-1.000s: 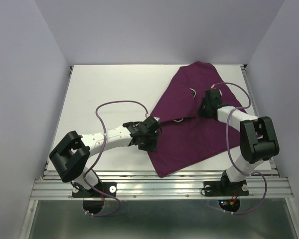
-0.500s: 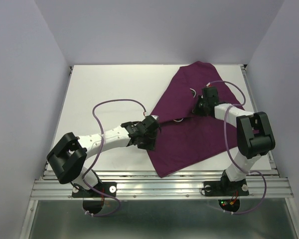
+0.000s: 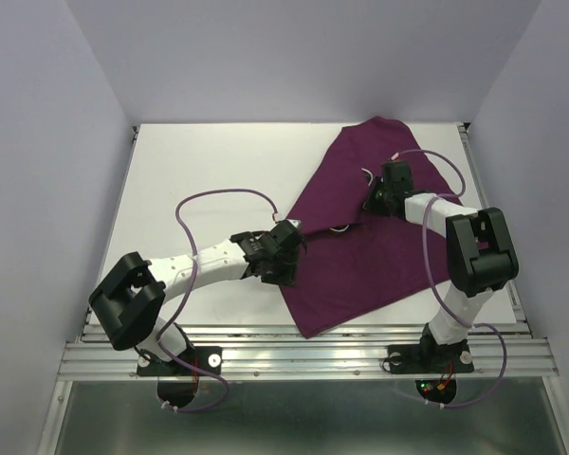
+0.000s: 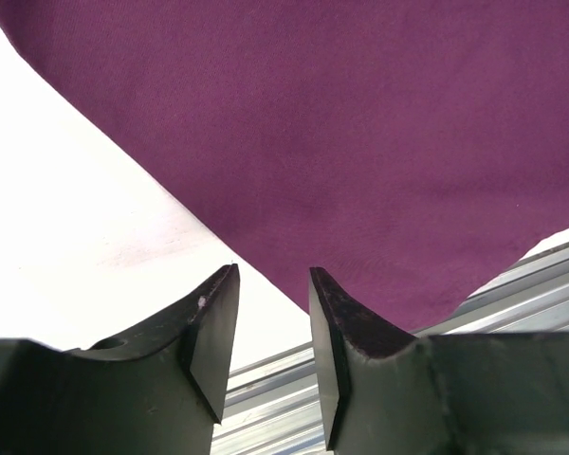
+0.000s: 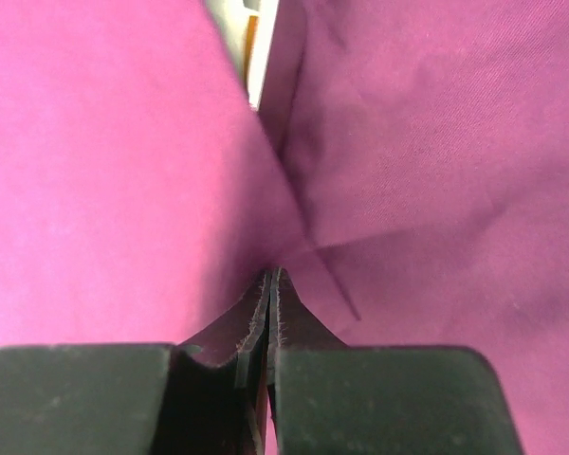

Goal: Prepare the surgical pack
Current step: Pack the surgical kit at the center of the board.

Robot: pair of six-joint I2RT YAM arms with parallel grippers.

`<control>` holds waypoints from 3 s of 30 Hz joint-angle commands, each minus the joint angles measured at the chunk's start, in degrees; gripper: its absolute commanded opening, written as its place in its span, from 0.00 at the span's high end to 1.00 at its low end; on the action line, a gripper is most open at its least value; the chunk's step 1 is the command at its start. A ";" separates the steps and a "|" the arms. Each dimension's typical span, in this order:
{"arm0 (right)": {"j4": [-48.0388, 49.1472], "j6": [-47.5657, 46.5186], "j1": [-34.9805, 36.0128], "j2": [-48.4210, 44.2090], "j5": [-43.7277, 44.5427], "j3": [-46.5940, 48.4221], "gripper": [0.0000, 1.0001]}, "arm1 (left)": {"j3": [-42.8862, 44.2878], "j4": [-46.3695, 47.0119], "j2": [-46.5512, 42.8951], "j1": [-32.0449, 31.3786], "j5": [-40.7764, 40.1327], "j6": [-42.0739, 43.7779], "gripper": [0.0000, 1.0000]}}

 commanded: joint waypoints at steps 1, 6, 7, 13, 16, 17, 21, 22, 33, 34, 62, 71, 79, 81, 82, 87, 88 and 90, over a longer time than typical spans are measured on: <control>2.28 1.13 0.69 2.80 2.40 1.50 0.99 | 0.51 -0.51 -1.12 -0.01 0.22 -0.20 0.51; 2.55 2.62 0.69 6.06 4.69 -0.25 0.99 | -0.45 0.01 1.34 -0.01 2.94 -0.11 0.43; 2.55 2.71 0.69 6.15 5.04 -0.52 0.99 | -0.63 0.28 1.43 -0.01 3.21 -0.20 0.43; 1.85 3.24 0.69 6.59 6.80 -1.93 0.99 | -0.89 0.89 1.78 -0.01 3.83 -0.11 0.43; 1.76 3.41 0.69 6.76 6.98 -2.46 0.99 | -1.51 1.86 2.48 -0.01 4.97 -0.20 0.42; 1.67 3.67 0.69 6.85 7.06 -2.81 0.99 | -1.68 2.30 2.74 -0.01 5.41 -0.29 0.40; 1.76 3.68 0.69 6.50 7.24 -3.25 0.99 | -2.56 3.18 3.80 -0.10 7.43 -0.11 0.34; 1.76 3.59 0.69 6.50 7.24 -3.25 0.99 | -2.56 3.01 3.97 -0.18 7.43 0.15 0.35; 1.58 3.06 0.69 6.06 6.80 -2.90 0.99 | -1.25 1.77 10.56 -1.68 8.13 -2.13 0.46; 1.58 3.06 0.69 5.89 7.06 -2.90 0.99 | -0.90 1.69 11.70 -2.11 8.22 -2.04 0.47; 1.67 2.27 0.69 6.06 3.55 -5.01 0.99 | 36.59 -2.00 12.40 1.04 -9.35 9.63 1.00; 2.29 3.41 0.69 6.59 1.27 -5.88 0.99 | 56.49 -1.22 25.15 3.07 -1.80 17.73 1.00; 3.43 4.56 0.69 5.89 0.83 -8.26 0.99 | 64.74 1.25 32.71 5.79 5.93 22.65 1.00; 3.43 4.73 0.69 5.97 1.00 -8.52 0.99 | 67.03 1.68 34.46 6.49 7.69 23.35 1.00; 3.43 4.82 0.69 5.97 1.09 -8.61 0.99 | 67.65 1.86 34.91 7.10 8.22 23.53 1.00; 3.43 5.08 0.69 6.06 1.44 -8.96 0.99 | 69.50 3.79 37.64 8.60 9.98 24.67 1.00; 3.43 5.17 0.69 6.15 1.44 -9.05 0.99 | 69.33 4.93 37.99 9.47 11.11 24.41 1.00; 3.43 5.26 0.69 6.06 1.44 -9.23 0.99 | 69.33 5.99 38.95 10.36 12.70 24.15 1.00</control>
